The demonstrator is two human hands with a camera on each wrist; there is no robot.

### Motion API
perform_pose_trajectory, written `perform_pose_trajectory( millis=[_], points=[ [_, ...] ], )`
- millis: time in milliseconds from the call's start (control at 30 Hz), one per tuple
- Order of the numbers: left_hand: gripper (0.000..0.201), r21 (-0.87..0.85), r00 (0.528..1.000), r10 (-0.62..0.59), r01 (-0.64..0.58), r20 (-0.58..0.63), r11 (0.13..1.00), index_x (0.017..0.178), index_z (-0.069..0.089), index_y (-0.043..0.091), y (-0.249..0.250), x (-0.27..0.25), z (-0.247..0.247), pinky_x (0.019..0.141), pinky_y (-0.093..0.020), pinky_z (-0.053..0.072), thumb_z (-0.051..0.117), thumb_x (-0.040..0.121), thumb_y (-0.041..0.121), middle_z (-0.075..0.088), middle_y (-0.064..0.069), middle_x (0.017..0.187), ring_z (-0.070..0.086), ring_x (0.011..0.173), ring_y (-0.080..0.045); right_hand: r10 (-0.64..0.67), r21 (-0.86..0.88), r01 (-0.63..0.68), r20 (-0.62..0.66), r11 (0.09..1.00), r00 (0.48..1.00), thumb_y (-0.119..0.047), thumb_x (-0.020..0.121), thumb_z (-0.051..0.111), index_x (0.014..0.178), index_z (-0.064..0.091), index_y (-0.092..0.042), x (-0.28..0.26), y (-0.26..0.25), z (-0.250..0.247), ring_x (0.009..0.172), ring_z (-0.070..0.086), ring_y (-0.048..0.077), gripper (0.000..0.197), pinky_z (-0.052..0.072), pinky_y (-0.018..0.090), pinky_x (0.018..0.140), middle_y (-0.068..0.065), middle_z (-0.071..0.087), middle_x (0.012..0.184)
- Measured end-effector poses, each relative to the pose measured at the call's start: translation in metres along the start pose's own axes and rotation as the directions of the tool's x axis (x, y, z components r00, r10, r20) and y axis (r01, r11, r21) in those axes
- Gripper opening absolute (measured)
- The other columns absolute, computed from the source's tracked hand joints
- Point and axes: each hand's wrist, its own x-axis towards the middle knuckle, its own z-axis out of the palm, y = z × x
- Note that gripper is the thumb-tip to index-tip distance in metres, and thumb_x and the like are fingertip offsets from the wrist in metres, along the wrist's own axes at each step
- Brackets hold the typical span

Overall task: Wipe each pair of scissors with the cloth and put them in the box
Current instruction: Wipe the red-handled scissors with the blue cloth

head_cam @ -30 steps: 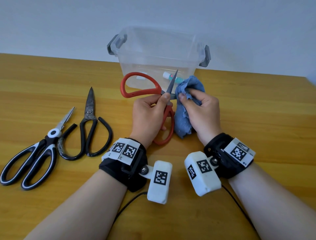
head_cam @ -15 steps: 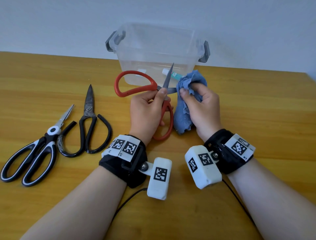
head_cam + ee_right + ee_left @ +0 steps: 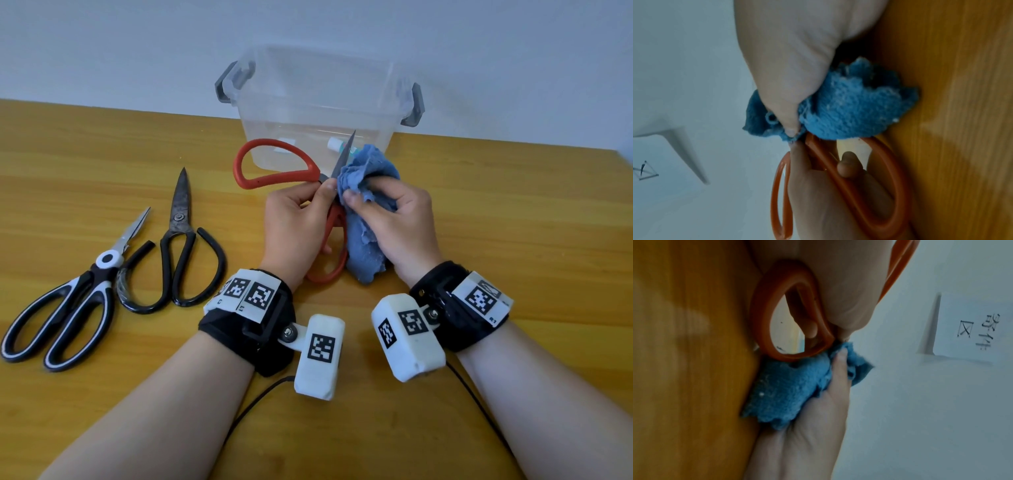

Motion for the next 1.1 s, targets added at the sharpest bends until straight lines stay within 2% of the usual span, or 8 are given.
perform_pose_trajectory(
  millis=[67, 233, 433, 633, 700, 800, 1000, 1100],
  points=[
    [0.042, -0.009, 1.000, -0.005, 0.005, 0.023, 1.000, 0.077, 0.067, -0.012, 0.000, -0.001, -0.001, 0.033, -0.023, 0.038, 0.061, 0.104, 0.019, 0.061, -0.034, 0.068, 0.051, 0.037, -0.022, 0.017, -0.024, -0.017, -0.013, 1.000, 1.000, -0.013, 0.089, 0.077, 0.098, 0.078, -0.022, 0.000, 0.001, -0.001, 0.090, 0.075, 0.011, 0.013, 0.059, 0.031, 0.077, -0.005, 0.079, 0.092],
    [0.035, -0.052, 0.999, -0.033, 0.034, 0.025, 0.998, 0.076, 0.072, 0.000, 0.005, -0.004, 0.000, 0.034, -0.022, 0.040, 0.061, 0.104, 0.019, 0.074, -0.010, 0.066, 0.071, 0.058, -0.033, 0.011, -0.032, -0.019, -0.226, 0.999, 0.974, -0.021, 0.089, 0.076, 0.092, 0.077, -0.029, 0.005, 0.007, -0.006, 0.090, 0.073, 0.011, 0.009, 0.061, 0.040, 0.083, -0.007, 0.078, 0.090],
    [0.043, -0.002, 1.000, 0.012, -0.012, 0.023, 1.000, 0.077, 0.066, -0.014, 0.001, -0.001, -0.001, 0.032, -0.023, 0.035, 0.061, 0.104, 0.019, 0.056, -0.033, 0.061, 0.049, 0.034, -0.024, 0.005, 0.024, -0.005, 0.002, 1.000, 1.000, -0.010, 0.089, 0.076, 0.099, 0.078, -0.015, -0.001, -0.001, -0.001, 0.089, 0.074, 0.012, 0.011, 0.058, 0.029, 0.077, -0.002, 0.079, 0.091],
    [0.035, -0.024, 0.999, -0.021, 0.022, 0.047, 0.999, 0.080, 0.074, -0.001, 0.007, -0.005, 0.000, 0.033, -0.023, 0.040, 0.061, 0.104, 0.020, 0.075, -0.009, 0.067, 0.069, 0.057, -0.041, -0.010, -0.029, 0.002, -0.300, 1.000, 0.954, -0.015, 0.088, 0.076, 0.089, 0.077, -0.020, 0.006, 0.007, -0.010, 0.081, 0.070, 0.005, 0.004, 0.055, 0.027, 0.074, -0.013, 0.075, 0.080],
    [0.036, -0.017, 1.000, 0.005, -0.005, 0.025, 1.000, 0.075, 0.073, 0.003, 0.005, -0.004, 0.000, 0.032, -0.023, 0.038, 0.061, 0.104, 0.020, 0.071, -0.009, 0.061, 0.067, 0.051, -0.037, -0.070, -0.011, 0.069, -0.231, 0.998, 0.971, -0.012, 0.089, 0.076, 0.089, 0.076, -0.023, 0.004, 0.004, -0.009, 0.082, 0.069, 0.003, 0.010, 0.054, 0.023, 0.074, -0.016, 0.074, 0.081],
    [0.044, -0.006, 1.000, 0.024, -0.023, 0.010, 1.000, 0.073, 0.064, -0.013, 0.002, -0.003, -0.001, 0.032, -0.021, 0.032, 0.060, 0.104, 0.017, 0.054, -0.027, 0.055, 0.050, 0.034, -0.023, -0.048, -0.018, 0.048, 0.003, 0.999, 0.999, -0.010, 0.088, 0.077, 0.094, 0.077, -0.017, 0.000, -0.002, -0.003, 0.085, 0.073, 0.008, 0.010, 0.056, 0.025, 0.074, -0.010, 0.077, 0.086],
    [0.036, -0.033, 1.000, -0.027, 0.027, -0.006, 0.999, 0.081, 0.075, -0.004, 0.007, -0.004, 0.000, 0.033, -0.020, 0.036, 0.061, 0.104, 0.020, 0.074, -0.012, 0.065, 0.060, 0.040, -0.026, -0.021, -0.100, -0.013, -0.328, 0.995, 0.944, -0.015, 0.087, 0.077, 0.084, 0.072, -0.009, 0.009, 0.012, -0.016, 0.072, 0.064, 0.006, 0.009, 0.052, 0.026, 0.068, -0.004, 0.069, 0.076],
    [0.037, -0.025, 1.000, -0.019, 0.019, -0.018, 1.000, 0.080, 0.074, -0.005, 0.006, -0.003, 0.000, 0.032, -0.020, 0.035, 0.061, 0.104, 0.020, 0.070, -0.014, 0.061, 0.055, 0.037, -0.027, -0.063, -0.031, 0.058, -0.197, 0.998, 0.978, -0.013, 0.086, 0.078, 0.084, 0.072, -0.016, 0.006, 0.005, -0.012, 0.077, 0.066, 0.004, 0.007, 0.052, 0.023, 0.071, -0.011, 0.071, 0.079]
  ],
)
